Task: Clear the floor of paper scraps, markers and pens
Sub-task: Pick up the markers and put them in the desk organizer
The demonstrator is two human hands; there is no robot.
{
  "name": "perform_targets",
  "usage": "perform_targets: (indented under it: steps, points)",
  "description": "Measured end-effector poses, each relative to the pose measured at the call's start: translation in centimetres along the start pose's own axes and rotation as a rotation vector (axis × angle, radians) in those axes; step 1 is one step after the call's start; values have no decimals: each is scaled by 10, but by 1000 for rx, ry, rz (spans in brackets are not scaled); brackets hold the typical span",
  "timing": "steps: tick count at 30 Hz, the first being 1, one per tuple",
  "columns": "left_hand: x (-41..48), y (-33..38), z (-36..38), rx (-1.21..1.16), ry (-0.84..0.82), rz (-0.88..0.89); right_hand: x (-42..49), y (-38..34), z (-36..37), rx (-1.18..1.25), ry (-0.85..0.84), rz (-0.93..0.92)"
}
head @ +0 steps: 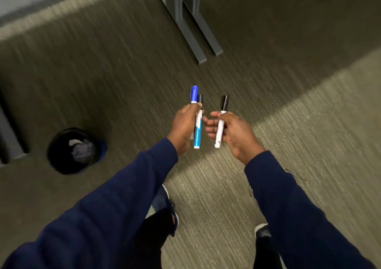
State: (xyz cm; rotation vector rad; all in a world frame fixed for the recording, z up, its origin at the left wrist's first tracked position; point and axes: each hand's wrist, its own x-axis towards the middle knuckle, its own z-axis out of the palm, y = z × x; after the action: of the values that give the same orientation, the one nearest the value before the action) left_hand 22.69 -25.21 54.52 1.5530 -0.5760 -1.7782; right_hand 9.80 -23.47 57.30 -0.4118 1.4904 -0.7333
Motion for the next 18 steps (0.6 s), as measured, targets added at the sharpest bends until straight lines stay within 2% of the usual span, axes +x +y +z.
perform_targets:
  steps: [3, 8, 14, 18]
  points:
    - [-43, 51, -26, -82, -35, -10, -43, -40, 46, -22, 26, -47]
    - [-105, 131, -49, -196, -48, -27, -104, -98, 98, 133, 13, -31]
    - [-147, 208, -39, -292, -90, -61, -160, -169, 114, 91, -67, -148]
    - [-160, 247, -28, -302, -108, -17, -173, -212, 109, 26, -86, -210]
